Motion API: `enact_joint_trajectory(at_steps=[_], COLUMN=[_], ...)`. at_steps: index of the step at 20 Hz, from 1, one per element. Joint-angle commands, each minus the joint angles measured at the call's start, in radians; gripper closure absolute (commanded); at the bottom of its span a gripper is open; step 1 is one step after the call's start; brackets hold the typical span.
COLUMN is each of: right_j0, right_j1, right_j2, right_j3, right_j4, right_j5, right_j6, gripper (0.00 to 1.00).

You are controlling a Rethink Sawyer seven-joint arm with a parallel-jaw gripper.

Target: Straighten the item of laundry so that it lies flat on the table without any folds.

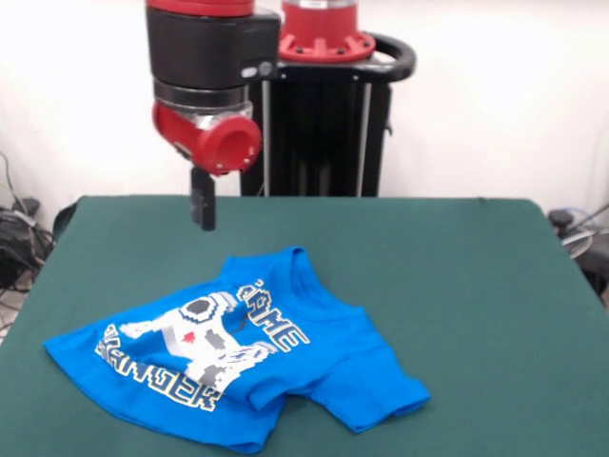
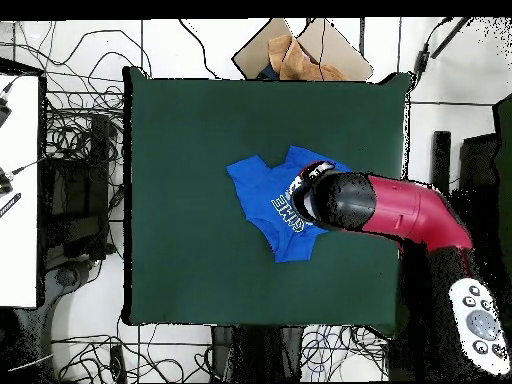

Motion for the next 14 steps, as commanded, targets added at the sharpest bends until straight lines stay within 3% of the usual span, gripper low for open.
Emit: enact_joint_trajectory(at_steps=[1, 11, 14], right_j0=[0.055, 0.094, 0.158], right_j1=[0.037, 0.079, 0.085], right_j2=[0.048, 0.0, -0.065], right_j3=[0.122, 0.146, 0.117], right_j4=[-0.011, -0.071, -0.099], right_j5=[-0.048, -0.155, -0.132], right_j6=[-0.023, 0.003, 0.049], gripper=[1.0, 1.0, 1.0])
